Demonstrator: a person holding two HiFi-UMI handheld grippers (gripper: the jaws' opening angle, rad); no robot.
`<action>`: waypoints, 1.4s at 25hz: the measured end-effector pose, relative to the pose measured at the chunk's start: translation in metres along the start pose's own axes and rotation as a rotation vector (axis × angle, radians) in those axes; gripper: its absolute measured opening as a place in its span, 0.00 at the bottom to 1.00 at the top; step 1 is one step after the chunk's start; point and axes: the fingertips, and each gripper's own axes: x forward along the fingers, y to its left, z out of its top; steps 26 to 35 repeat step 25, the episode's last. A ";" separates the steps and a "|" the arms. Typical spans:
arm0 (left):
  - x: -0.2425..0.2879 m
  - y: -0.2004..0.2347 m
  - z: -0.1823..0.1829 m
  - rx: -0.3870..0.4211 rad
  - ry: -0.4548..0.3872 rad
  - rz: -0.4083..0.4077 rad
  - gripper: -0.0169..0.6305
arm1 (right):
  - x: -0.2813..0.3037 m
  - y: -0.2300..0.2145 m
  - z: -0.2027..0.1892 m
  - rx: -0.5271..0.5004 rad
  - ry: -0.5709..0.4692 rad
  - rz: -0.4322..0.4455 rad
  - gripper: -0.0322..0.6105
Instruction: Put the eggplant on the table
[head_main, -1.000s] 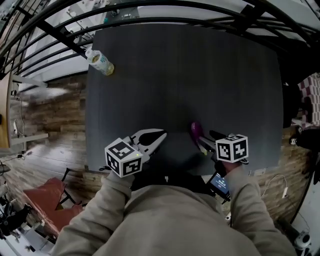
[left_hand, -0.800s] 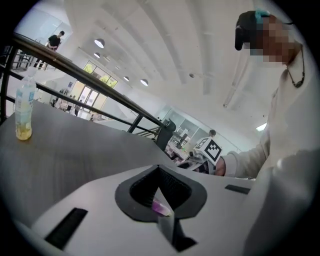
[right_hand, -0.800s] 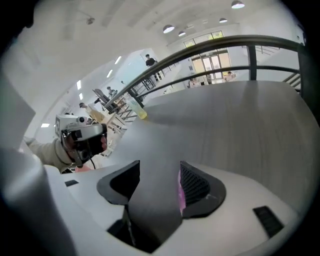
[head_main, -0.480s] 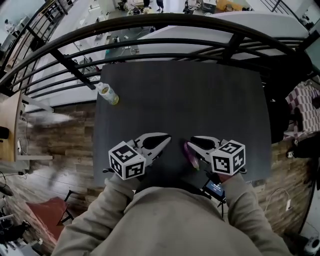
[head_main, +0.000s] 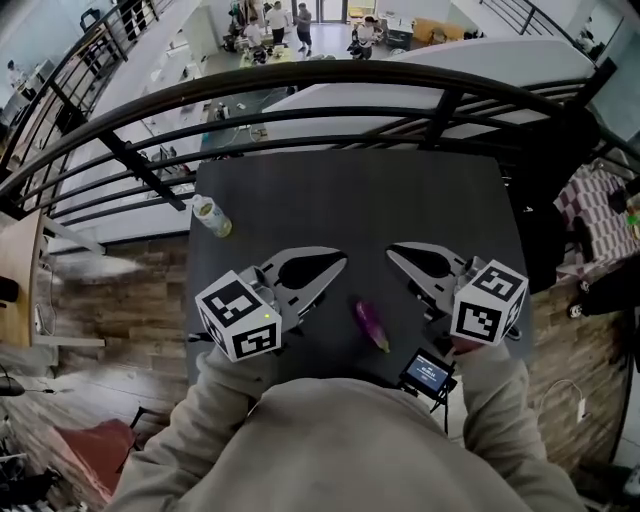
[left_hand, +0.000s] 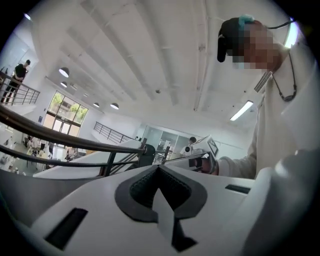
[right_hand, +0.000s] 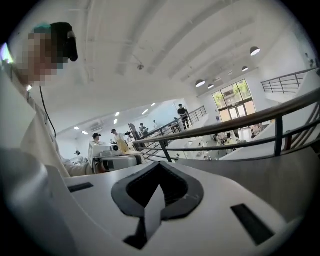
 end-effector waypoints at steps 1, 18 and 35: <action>-0.002 -0.005 0.006 0.016 -0.006 -0.005 0.03 | -0.003 0.005 0.008 -0.016 -0.023 -0.004 0.07; 0.013 -0.026 0.030 0.062 -0.010 -0.046 0.03 | -0.027 0.027 0.045 -0.075 -0.098 -0.001 0.07; 0.001 -0.029 0.032 0.084 -0.013 -0.046 0.03 | -0.022 0.034 0.045 -0.098 -0.096 0.003 0.07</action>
